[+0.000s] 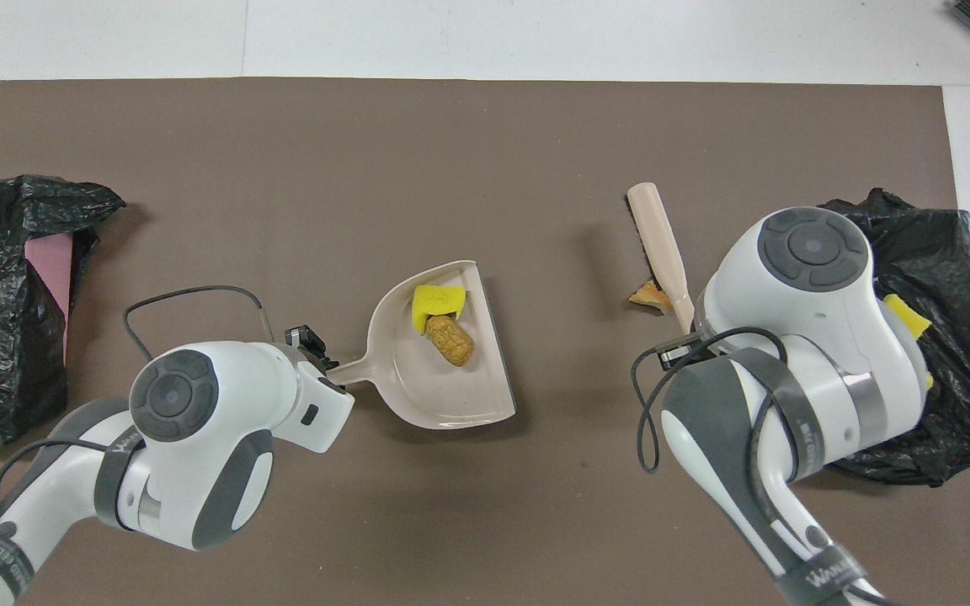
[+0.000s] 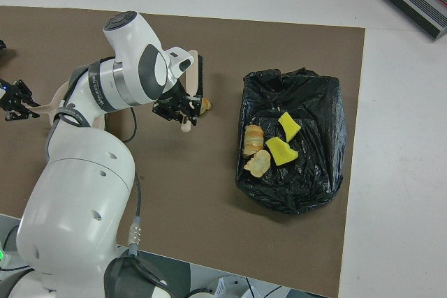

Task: Sweep and dump trash in bin
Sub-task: 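Sweep the nearer bread crust into the dustpan with the right gripper, then brush the remaining bread pieces into the dustpan with the right gripper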

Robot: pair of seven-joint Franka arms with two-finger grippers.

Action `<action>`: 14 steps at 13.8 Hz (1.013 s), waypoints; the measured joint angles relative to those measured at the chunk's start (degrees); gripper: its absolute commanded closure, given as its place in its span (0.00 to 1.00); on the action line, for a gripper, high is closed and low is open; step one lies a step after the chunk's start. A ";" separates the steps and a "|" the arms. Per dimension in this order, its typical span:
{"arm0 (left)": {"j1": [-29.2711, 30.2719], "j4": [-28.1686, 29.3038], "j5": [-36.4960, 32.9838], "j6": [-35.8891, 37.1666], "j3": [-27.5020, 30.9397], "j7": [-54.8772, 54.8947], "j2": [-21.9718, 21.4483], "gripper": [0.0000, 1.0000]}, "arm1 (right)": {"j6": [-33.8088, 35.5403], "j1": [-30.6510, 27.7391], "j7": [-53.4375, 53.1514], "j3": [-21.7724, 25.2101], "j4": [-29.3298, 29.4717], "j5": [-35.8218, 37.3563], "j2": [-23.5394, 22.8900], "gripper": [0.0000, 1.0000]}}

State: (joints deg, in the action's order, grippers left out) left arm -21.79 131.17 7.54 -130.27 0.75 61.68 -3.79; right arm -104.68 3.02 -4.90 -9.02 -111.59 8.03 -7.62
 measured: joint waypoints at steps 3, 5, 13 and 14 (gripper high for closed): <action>1.88 -1.24 0.12 5.29 0.29 2.23 -1.84 1.00 | 0.26 -1.74 -0.66 0.00 -0.02 0.00 -2.77 1.00; 1.85 -1.24 -1.98 7.46 0.04 2.23 -2.95 1.00 | 0.30 -2.67 -1.10 0.00 -0.76 -0.01 -4.01 1.00; -2.83 -0.56 -15.09 9.67 -1.30 -12.44 -3.27 1.00 | 1.58 3.18 -1.33 -0.98 -6.53 -5.75 -1.27 1.00; -4.65 -0.06 -16.33 9.69 -1.44 -15.87 -3.22 1.00 | 1.65 5.02 -1.36 -1.00 -7.34 -7.06 -0.50 1.00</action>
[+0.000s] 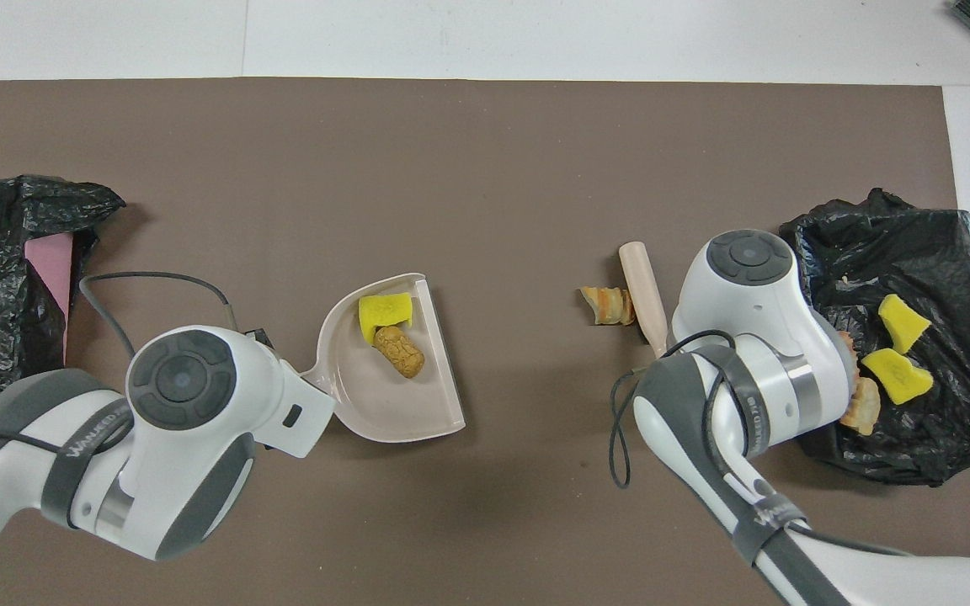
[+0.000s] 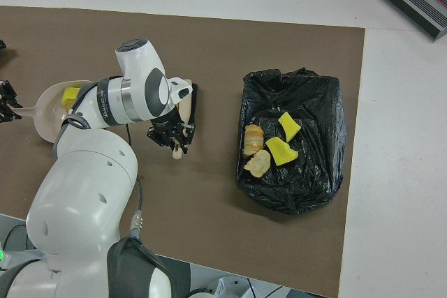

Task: Sweep and dump trash in bin
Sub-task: 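Brush the remaining bread pieces into the dustpan with the right gripper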

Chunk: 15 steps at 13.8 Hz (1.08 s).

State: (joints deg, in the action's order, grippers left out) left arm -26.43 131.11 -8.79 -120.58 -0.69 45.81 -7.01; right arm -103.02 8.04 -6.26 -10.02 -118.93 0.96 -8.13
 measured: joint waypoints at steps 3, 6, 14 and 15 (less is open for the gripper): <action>-3.35 1.03 -0.96 0.00 -0.18 -4.83 0.44 1.00 | 0.00 3.63 -0.25 -0.07 -1.65 -3.81 1.49 1.00; -5.87 1.23 -2.47 -0.11 -0.24 -8.01 1.93 1.00 | -0.32 5.38 -0.27 -0.09 -2.83 -6.97 1.79 1.00; -6.54 1.05 -2.66 -0.99 -0.22 -9.06 3.46 1.00 | -0.92 16.40 -4.59 -0.24 -3.28 -16.23 3.11 1.00; -6.57 1.05 -2.66 -1.08 -0.23 -9.08 3.47 1.00 | -0.92 17.46 -4.61 -0.28 -3.28 -17.02 3.37 1.00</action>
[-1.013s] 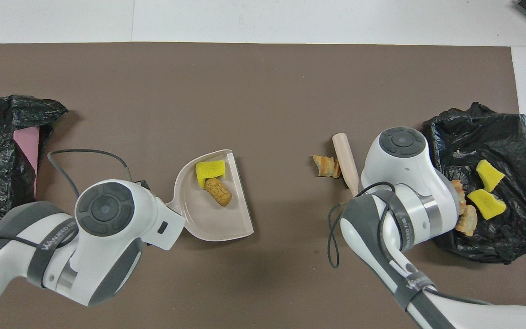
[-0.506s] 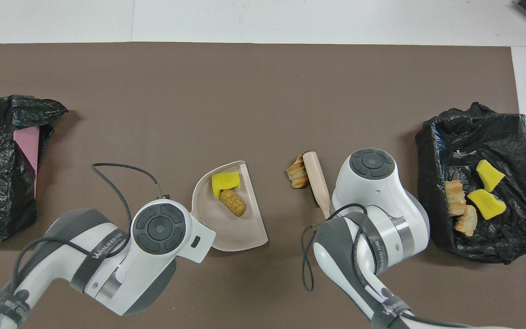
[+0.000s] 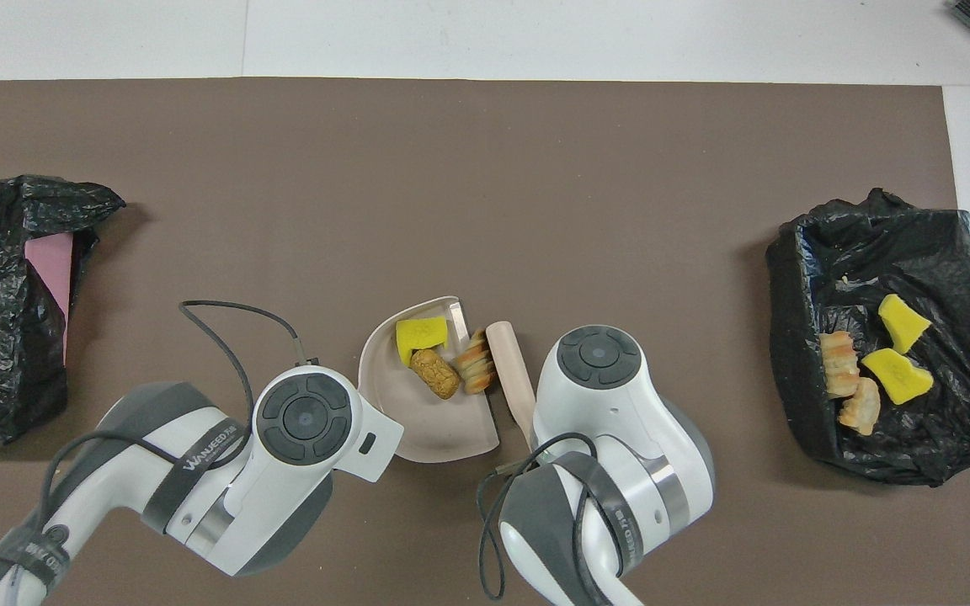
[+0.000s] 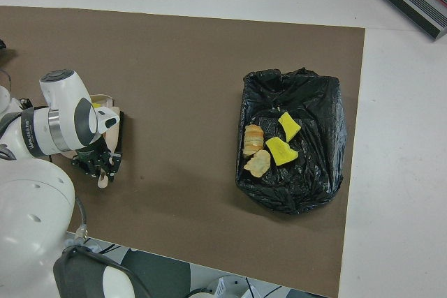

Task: Sweep and dump trash in bin
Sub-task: 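Brush the remaining bread pieces into the dustpan with the right gripper, then lift the dustpan with the left gripper while the right gripper drops the brush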

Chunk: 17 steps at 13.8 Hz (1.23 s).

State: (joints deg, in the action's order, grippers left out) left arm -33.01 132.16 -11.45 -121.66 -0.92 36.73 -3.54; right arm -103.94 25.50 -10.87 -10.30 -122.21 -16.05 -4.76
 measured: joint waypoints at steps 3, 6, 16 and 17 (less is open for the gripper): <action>-0.02 0.05 -0.01 -2.31 0.00 0.01 0.22 1.00 | 0.00 0.63 -0.11 -0.27 0.06 -1.59 0.35 1.00; 0.55 0.07 0.10 -5.35 0.28 1.35 1.21 1.00 | 0.65 0.67 -1.40 -0.80 0.64 -2.59 2.08 1.00; 15.42 -3.99 13.72 -6.80 1.40 28.08 1.53 1.00 | 3.65 5.20 -20.74 -1.13 -0.66 -2.80 10.28 1.00; 17.00 -4.80 15.57 -5.49 1.64 31.05 0.95 1.00 | 3.21 6.78 -23.79 -1.15 -1.61 -2.81 10.78 1.00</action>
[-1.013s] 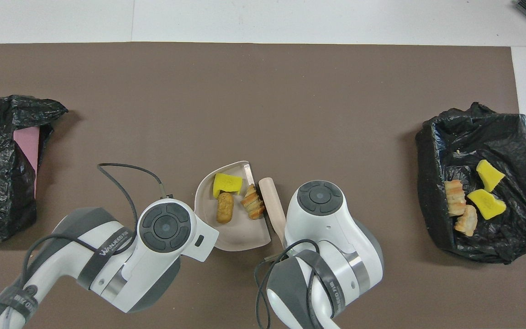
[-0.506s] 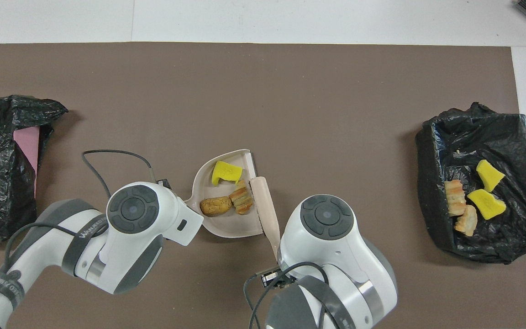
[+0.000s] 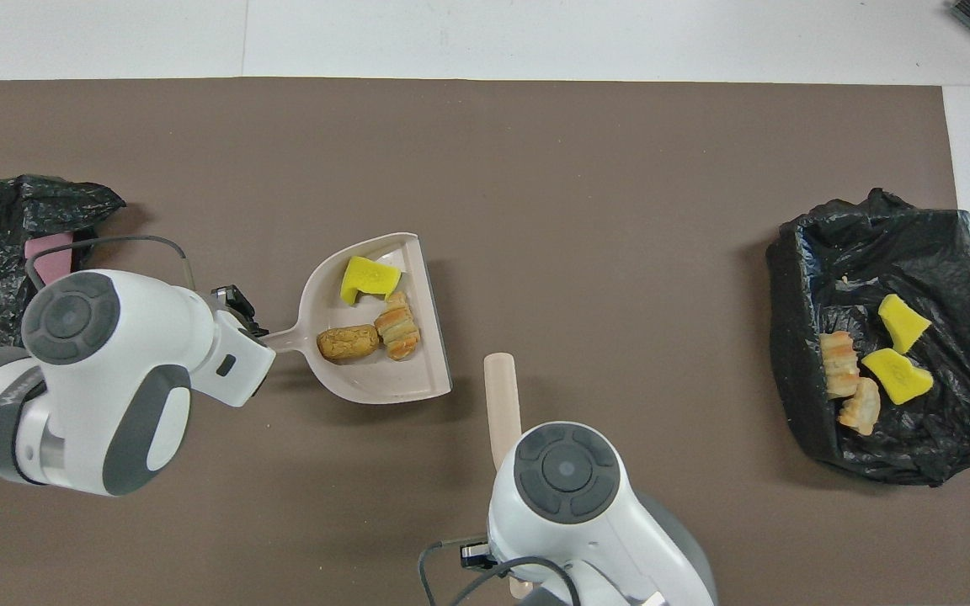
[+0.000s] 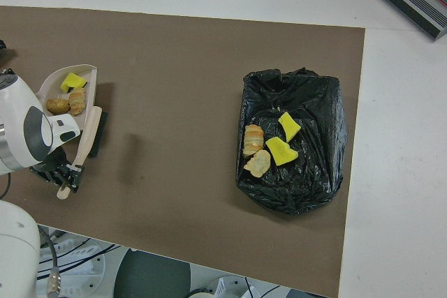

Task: Sweep and dump trash in bin
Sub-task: 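Lift the dustpan with the left gripper while the right gripper drops the brush, then tip the dustpan into the black bag beside the left gripper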

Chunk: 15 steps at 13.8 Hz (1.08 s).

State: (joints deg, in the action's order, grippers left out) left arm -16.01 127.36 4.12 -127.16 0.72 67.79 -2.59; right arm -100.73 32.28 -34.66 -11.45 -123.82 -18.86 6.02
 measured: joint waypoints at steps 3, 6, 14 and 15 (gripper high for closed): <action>5.96 -3.64 5.15 6.01 0.43 9.97 -1.57 1.00 | -3.71 6.36 -5.86 -0.18 -3.01 -0.25 0.43 1.00; 11.84 -5.05 9.33 9.02 0.63 19.92 -1.97 1.00 | -8.56 11.07 -6.90 -0.27 -5.46 -3.39 0.29 1.00; 22.51 -11.85 10.00 16.49 0.87 33.02 -1.61 1.00 | -23.20 19.19 -10.97 -0.39 -13.70 -6.67 -1.42 1.00; 24.56 -12.48 9.82 17.04 0.94 35.38 -1.35 1.00 | -23.41 19.28 -11.00 -0.39 -13.83 -6.74 -1.59 1.00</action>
State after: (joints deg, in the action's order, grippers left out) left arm 8.56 114.88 13.94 -110.11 1.66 103.16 -3.94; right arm -124.14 51.57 -45.66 -11.84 -137.65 -25.60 4.43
